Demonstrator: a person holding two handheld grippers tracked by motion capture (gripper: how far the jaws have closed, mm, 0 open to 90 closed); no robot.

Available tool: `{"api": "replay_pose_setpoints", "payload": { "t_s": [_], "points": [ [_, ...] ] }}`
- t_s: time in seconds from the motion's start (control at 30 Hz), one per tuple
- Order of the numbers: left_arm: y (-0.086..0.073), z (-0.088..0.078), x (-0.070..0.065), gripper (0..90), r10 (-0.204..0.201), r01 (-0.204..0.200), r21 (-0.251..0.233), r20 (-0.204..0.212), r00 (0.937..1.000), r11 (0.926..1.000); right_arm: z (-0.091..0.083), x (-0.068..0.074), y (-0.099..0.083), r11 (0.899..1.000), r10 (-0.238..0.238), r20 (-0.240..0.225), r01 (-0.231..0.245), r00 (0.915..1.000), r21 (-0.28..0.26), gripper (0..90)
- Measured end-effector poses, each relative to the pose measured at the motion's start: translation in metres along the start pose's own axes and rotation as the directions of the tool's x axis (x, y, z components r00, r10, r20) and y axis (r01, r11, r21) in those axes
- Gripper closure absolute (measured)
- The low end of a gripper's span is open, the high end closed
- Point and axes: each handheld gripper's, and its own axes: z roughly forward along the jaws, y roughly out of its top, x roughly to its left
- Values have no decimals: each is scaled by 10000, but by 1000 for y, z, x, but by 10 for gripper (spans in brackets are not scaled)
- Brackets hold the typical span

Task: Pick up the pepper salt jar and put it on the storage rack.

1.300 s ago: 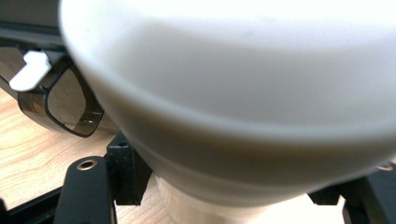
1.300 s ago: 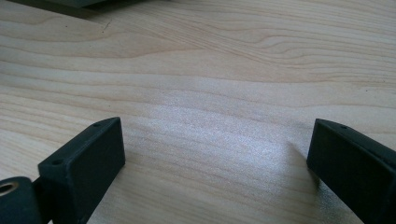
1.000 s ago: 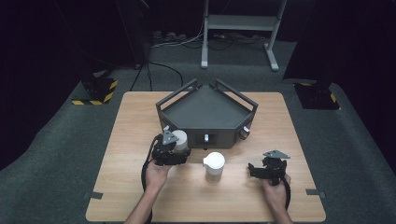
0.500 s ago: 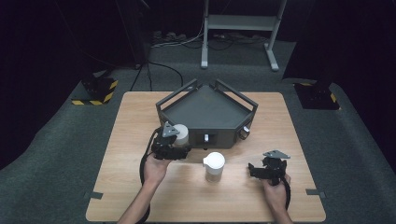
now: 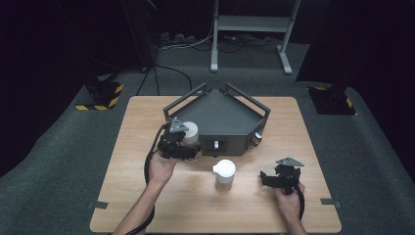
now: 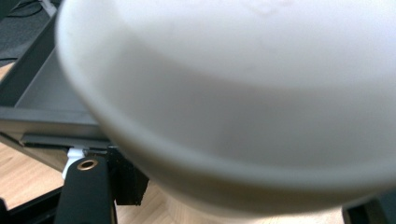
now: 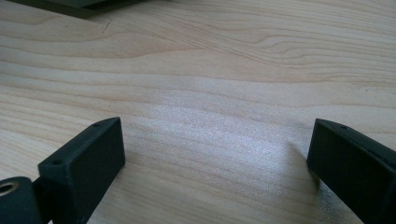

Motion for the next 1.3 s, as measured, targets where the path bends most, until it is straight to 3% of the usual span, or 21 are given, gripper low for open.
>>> {"api": "replay_pose_setpoints", "payload": {
  "t_s": [0.2,0.77,1.3],
  "points": [
    [14,-4,3,311,185,-186,42,161,9997,9998,0,0,0,10000,-1,0,1,10000,1,36],
    [55,-2,15,311,182,-183,17,393,9991,9998,0,0,0,10000,12,-2,-12,10000,4,36],
    [75,16,22,312,-69,68,-66,-159,9998,10000,0,0,0,10000,7,-1,-7,10000,1,36]
  ]
}}
